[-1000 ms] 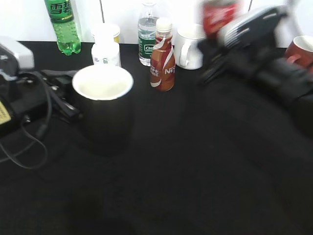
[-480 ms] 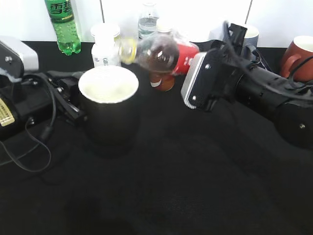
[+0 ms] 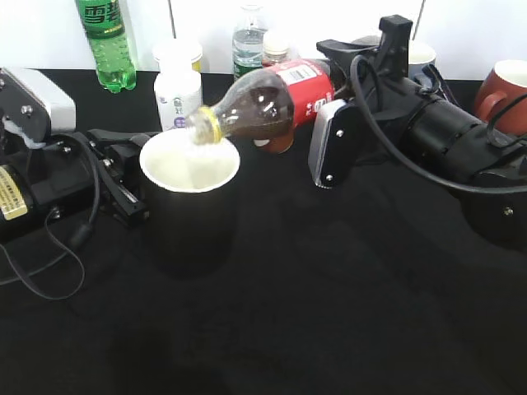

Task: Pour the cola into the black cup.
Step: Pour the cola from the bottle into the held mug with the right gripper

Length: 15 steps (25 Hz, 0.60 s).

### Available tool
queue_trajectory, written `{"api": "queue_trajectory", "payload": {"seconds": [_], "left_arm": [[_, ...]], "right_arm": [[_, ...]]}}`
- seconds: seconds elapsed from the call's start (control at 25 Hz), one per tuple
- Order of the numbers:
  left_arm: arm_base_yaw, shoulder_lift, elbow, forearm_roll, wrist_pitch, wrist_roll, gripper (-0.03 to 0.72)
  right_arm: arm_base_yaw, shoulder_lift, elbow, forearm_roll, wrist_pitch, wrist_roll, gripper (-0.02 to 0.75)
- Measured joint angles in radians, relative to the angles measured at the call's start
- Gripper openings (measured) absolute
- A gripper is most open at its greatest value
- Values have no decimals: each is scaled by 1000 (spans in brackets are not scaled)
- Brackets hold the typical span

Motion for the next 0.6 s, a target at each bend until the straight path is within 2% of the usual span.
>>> {"api": "queue_trajectory", "payload": {"seconds": [0.2, 0.6], "left_arm": [[0, 0, 0, 1, -3, 0, 50], [0, 1, 0, 2, -12, 1, 50]], "right_arm": [[0, 0, 0, 22, -6, -88, 365], [0, 0, 0, 25, -31, -112, 365]]}}
